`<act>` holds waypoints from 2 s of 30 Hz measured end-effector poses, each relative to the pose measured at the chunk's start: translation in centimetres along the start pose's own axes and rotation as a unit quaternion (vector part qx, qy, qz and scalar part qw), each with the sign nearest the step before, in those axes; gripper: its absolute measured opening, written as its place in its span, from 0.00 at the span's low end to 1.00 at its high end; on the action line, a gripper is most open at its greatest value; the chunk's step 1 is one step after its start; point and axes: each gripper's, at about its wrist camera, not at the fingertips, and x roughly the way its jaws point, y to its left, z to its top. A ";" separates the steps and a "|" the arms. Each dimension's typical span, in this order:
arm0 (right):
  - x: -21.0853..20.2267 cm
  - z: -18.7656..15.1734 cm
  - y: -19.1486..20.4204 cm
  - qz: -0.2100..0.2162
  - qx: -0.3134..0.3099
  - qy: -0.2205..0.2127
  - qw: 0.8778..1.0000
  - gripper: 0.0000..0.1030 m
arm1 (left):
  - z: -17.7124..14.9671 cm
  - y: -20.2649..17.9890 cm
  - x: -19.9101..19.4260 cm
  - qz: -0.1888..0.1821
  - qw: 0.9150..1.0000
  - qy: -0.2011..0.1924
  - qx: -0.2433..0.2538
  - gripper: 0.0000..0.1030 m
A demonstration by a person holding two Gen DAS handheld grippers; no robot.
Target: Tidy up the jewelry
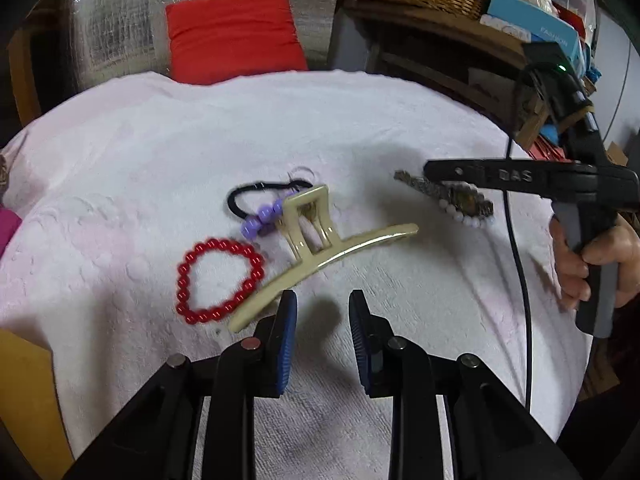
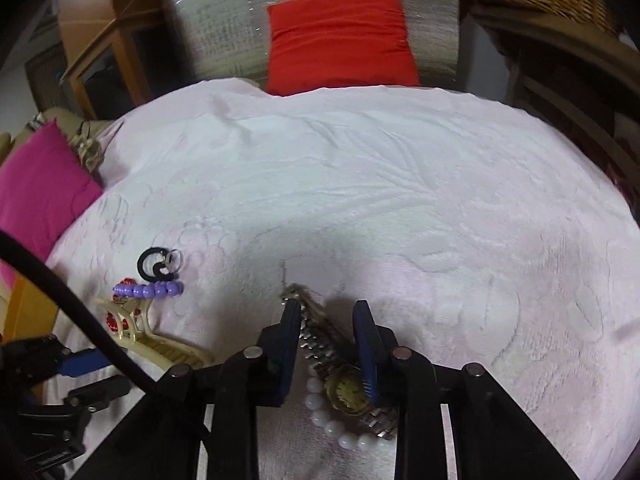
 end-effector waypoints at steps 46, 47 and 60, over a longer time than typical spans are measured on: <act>-2.1 -0.8 -7.0 0.191 0.185 0.019 0.964 0.07 | 1.2 -1.7 1.1 0.016 0.998 0.010 0.055 0.30; -2.2 -0.8 -7.1 0.193 0.190 0.018 0.962 0.07 | 1.0 -1.9 1.0 0.013 0.998 0.009 0.062 0.25; -3.1 -0.8 -7.5 0.188 0.187 0.014 0.964 0.10 | 0.3 -1.4 -0.5 -0.028 0.999 0.002 0.035 0.40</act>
